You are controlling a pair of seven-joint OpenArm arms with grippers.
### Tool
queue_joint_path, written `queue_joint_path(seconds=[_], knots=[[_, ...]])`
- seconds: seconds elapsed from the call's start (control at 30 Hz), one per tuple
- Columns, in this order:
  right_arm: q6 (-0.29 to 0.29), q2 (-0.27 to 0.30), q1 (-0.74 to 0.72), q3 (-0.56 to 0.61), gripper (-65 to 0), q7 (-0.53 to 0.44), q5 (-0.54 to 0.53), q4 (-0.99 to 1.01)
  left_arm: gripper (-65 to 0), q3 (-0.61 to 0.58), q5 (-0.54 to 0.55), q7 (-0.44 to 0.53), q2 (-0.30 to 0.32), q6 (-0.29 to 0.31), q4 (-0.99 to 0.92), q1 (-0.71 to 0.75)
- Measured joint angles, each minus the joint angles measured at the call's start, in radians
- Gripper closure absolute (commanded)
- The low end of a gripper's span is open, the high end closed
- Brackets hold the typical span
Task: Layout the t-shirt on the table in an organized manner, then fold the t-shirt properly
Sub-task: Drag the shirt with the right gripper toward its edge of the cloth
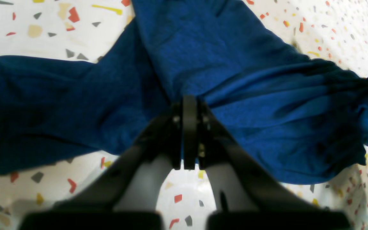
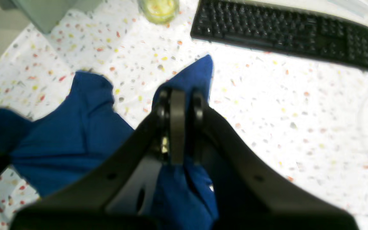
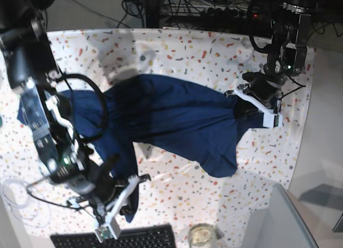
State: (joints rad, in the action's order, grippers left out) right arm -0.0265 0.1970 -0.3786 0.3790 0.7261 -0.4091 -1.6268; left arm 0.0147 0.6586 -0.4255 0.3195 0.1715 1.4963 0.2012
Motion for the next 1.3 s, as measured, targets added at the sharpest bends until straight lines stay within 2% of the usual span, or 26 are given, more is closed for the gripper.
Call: queue_joint_path(seconds=[0.07,0.1,0.13,0.23,0.27,0.33,0.4,0.5,0.53,0.63,0.7,0.87,0.97,1.07,1.23,1.3], knots=[[0.015,-0.038,-0.043,0.000,-1.8,0.001,-0.003,0.150,0.0,0.000,0.000,-0.003,0.000,0.001,0.026,0.010],[0.008,-0.056,-0.060,0.001,-5.1,0.006,0.001,0.227,0.0,0.002,0.001,-0.002,0.000,0.002,0.039,0.015],[0.008,-0.073,-0.082,0.000,-11.1,0.012,-0.002,0.310,0.0,0.002,0.001,-0.004,0.001,0.002,0.053,0.018],[0.008,-0.098,-0.138,0.002,-35.0,0.019,-0.001,0.491,0.0,0.002,0.002,-0.003,0.000,0.003,0.079,0.020],[0.005,-0.098,-0.150,0.002,-38.0,0.040,0.004,0.512,0.0,0.002,0.001,-0.004,0.000,0.003,0.083,0.020],[0.005,-0.092,-0.151,-0.007,-36.9,0.093,0.002,0.487,0.0,0.002,0.001,-0.003,-0.001,0.003,0.084,0.019],[0.007,-0.066,-0.107,-0.037,-35.9,0.151,-0.004,0.360,0.0,0.002,-0.002,-0.006,-0.002,0.003,0.084,0.021],[0.008,-0.006,0.037,-0.104,-35.9,0.187,0.008,0.118,0.0,0.004,0.000,-0.003,0.001,0.003,0.084,0.023],[0.008,0.029,0.089,-0.105,-35.9,0.207,0.006,0.074,0.0,0.003,-0.003,-0.006,0.000,0.002,0.084,0.023],[0.006,0.116,0.200,-0.054,-35.6,0.243,0.012,0.058,0.0,0.002,0.001,-0.003,0.001,0.003,0.084,0.031],[0.005,0.150,0.222,-0.006,-35.4,0.241,0.040,0.078,0.0,0.002,0.000,-0.005,0.002,0.003,0.084,0.035],[0.005,0.149,0.257,0.023,-35.4,0.209,0.322,0.090,0.0,0.002,0.000,-0.004,0.002,0.003,0.084,0.032],[0.005,0.115,0.326,0.023,-35.9,0.157,0.492,0.097,0.0,0.002,0.001,-0.003,0.002,0.003,0.081,0.031],[0.013,0.093,0.359,0.026,-36.0,0.107,0.530,0.097,0.0,0.002,0.001,-0.003,0.003,0.003,0.081,0.029],[0.013,0.103,0.343,0.021,-36.0,0.097,0.547,0.203,0.0,0.003,0.001,-0.003,0.001,0.001,0.080,0.027],[0.012,0.105,0.340,0.020,-36.0,0.063,0.547,0.249,0.0,0.003,0.001,-0.002,0.002,0.003,0.080,0.027]])
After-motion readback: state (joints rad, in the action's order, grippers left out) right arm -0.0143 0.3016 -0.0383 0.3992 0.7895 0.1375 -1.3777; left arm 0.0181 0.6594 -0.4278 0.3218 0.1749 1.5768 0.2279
